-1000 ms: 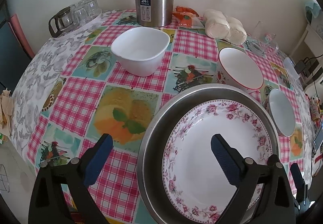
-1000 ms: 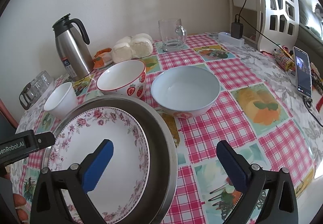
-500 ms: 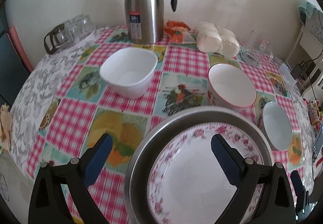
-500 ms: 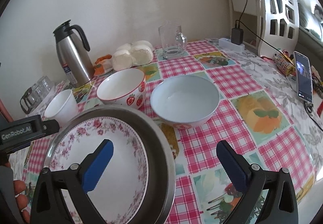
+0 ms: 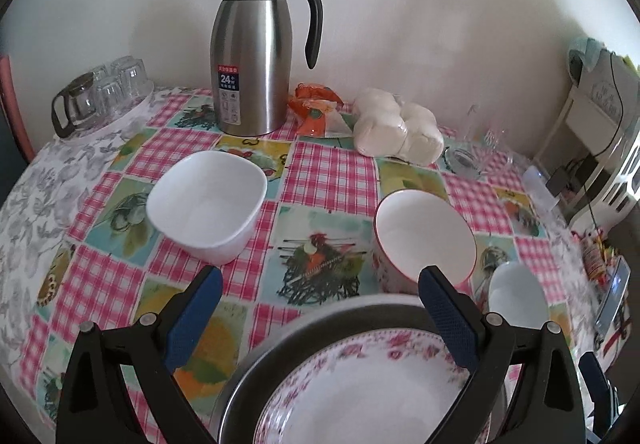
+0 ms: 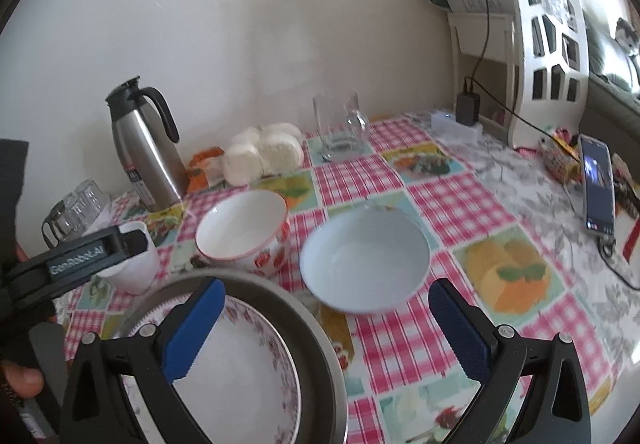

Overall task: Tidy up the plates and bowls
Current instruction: 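Move both tools toward the red-rimmed white bowl on the table, then grasp the red-rimmed bowl rim with the left tool while the right tool grasps it too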

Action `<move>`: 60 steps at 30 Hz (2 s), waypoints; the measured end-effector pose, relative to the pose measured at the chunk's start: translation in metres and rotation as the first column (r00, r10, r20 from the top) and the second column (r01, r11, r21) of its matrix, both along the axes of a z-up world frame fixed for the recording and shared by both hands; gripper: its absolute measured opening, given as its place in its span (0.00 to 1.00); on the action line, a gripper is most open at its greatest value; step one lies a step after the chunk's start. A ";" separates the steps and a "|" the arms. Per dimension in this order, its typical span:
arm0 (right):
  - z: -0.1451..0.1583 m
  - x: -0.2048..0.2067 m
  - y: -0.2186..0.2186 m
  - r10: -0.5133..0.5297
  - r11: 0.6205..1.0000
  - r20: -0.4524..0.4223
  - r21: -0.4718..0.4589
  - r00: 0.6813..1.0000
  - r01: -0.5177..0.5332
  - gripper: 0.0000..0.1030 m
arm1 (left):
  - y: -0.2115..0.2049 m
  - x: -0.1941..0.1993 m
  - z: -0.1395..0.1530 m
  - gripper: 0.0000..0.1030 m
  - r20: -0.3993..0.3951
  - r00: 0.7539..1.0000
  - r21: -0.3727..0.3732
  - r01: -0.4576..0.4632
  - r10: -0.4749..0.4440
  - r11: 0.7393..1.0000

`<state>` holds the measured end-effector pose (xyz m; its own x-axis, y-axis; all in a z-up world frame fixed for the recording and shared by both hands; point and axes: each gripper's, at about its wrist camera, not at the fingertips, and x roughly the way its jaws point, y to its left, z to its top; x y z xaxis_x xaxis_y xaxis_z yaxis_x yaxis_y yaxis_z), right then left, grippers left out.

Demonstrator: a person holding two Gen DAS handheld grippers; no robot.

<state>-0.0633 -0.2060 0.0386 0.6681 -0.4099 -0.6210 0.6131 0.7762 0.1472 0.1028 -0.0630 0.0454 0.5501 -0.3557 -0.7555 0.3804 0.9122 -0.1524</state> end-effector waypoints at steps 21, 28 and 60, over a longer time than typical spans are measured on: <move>0.067 0.074 -0.050 0.064 0.998 -0.072 -0.024 0.995 -0.066 1.00 | -0.047 0.033 0.000 0.96 0.000 0.992 -0.042 0.125 -0.125 0.991; 0.063 0.105 -0.071 0.042 0.999 -0.136 0.029 0.990 -0.038 1.00 | -0.045 0.053 -0.017 0.95 -0.101 0.991 -0.072 0.081 -0.088 0.994; -0.067 0.177 -0.071 0.153 0.968 -0.392 0.245 0.907 -0.057 0.34 | -0.078 0.074 -0.073 0.21 -0.336 0.927 -0.106 0.136 -0.164 0.985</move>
